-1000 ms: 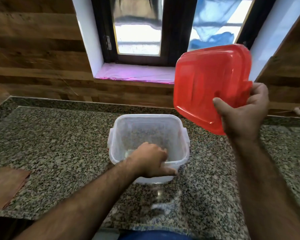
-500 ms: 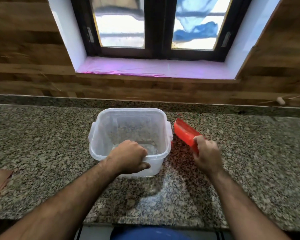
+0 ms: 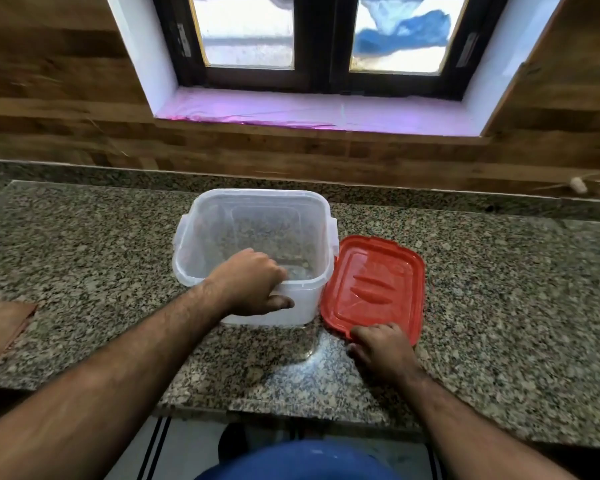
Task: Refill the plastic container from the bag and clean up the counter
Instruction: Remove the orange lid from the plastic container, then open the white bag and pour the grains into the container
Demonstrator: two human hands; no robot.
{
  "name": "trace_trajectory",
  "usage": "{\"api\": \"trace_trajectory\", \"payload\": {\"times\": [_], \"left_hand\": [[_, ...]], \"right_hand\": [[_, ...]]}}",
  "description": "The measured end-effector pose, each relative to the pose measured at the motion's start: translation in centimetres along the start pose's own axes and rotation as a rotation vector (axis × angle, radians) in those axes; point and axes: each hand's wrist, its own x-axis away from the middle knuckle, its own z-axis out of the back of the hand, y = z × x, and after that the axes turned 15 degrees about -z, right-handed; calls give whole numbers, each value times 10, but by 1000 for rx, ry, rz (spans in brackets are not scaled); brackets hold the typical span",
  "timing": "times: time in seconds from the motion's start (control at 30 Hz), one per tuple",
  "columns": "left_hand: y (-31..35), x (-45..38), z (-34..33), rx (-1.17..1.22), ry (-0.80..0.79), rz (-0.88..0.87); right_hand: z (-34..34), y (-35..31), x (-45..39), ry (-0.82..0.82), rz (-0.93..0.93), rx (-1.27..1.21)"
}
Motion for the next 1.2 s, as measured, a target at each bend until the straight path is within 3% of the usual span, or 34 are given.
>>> {"api": "trace_trajectory", "payload": {"times": [0.07, 0.13, 0.2, 0.27, 0.37, 0.53, 0.73, 0.87, 0.97, 1.1, 1.2], "left_hand": [[2, 5, 3, 64, 104, 38], [3, 13, 11, 273, 306, 157], [0, 20, 22, 449, 519, 306], [-9, 31, 33, 533, 690, 443], [-35, 56, 51, 528, 865, 609], [-103, 123, 101, 399, 988, 758], [-206, 245, 191, 138, 1035, 931], [-291, 344, 254, 3, 1099, 1025], [-354, 417, 291, -101, 1053, 1086], [-434, 514, 323, -372, 987, 1111], [-481, 573, 348, -458, 1062, 1154]], "right_hand": [[13, -7, -4, 93, -92, -208], [45, -23, -19, 257, -157, -527], [94, -49, -41, 426, -104, -755], [142, -84, -62, 569, 82, -753], [206, -147, -93, 625, 344, -637], [282, -256, -161, 531, 505, -433], [369, -403, -230, 537, 564, -223], [418, -527, -259, 596, 687, -140], [449, -630, -286, 539, 771, -84], [490, -771, -328, 508, 782, -65], [524, -866, -366, 591, 738, -29]]}}
